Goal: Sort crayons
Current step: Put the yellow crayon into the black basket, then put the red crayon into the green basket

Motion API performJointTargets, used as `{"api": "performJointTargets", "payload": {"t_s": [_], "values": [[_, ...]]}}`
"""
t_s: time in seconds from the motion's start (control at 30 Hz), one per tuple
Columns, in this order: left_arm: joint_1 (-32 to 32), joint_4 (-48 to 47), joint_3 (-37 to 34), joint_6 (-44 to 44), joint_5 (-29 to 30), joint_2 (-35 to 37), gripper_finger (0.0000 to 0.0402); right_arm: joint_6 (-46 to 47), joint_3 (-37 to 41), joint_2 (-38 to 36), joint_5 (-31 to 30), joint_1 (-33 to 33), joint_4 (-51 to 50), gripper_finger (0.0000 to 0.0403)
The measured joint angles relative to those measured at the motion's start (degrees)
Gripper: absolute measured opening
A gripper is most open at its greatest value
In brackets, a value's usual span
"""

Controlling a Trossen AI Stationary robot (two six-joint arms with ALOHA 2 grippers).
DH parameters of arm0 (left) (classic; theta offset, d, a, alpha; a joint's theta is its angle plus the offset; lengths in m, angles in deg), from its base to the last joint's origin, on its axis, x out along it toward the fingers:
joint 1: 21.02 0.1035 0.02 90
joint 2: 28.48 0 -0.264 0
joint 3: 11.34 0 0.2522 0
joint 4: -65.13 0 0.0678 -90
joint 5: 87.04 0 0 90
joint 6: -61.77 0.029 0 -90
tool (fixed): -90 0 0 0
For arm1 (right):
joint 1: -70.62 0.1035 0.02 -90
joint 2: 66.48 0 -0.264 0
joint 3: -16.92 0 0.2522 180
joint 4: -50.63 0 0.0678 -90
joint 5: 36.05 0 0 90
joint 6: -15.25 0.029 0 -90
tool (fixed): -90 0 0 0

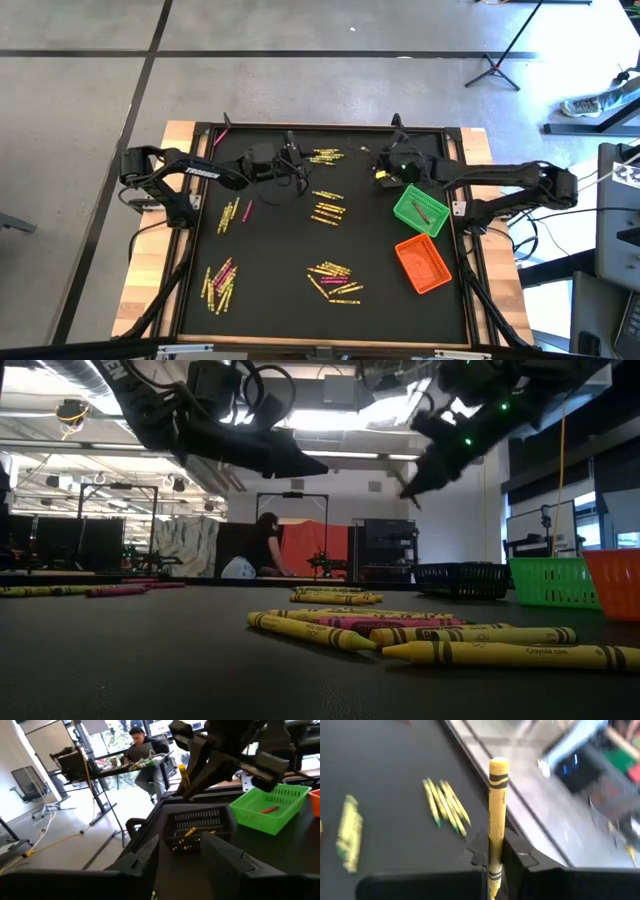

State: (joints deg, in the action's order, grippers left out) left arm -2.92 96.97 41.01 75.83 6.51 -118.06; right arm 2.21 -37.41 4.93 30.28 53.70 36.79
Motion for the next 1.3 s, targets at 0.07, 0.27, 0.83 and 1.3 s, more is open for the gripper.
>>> {"api": "performJointTargets", "payload": {"t_s": [0.07,0.27,0.83,1.3], "values": [[0.0,-0.3,0.0,0.0,0.0,0.0,0.013,2.4,0.0,-0.2,-0.2,-2.4,-3.6,0.0019],[-0.1,0.0,0.0,0.0,-0.2,0.0,0.013,8.6,0.0,2.1,6.2,-11.3,-11.9,0.0026],[-0.1,0.1,0.0,0.1,-0.2,0.0,0.0131,10.0,0.0,12.7,16.8,-20.6,-15.9,0.0033],[-0.1,-1.1,0.0,0.0,0.0,0.0,0.0131,9.9,-2.7,11.5,17.8,-20.4,-16.3,0.0146]]}}
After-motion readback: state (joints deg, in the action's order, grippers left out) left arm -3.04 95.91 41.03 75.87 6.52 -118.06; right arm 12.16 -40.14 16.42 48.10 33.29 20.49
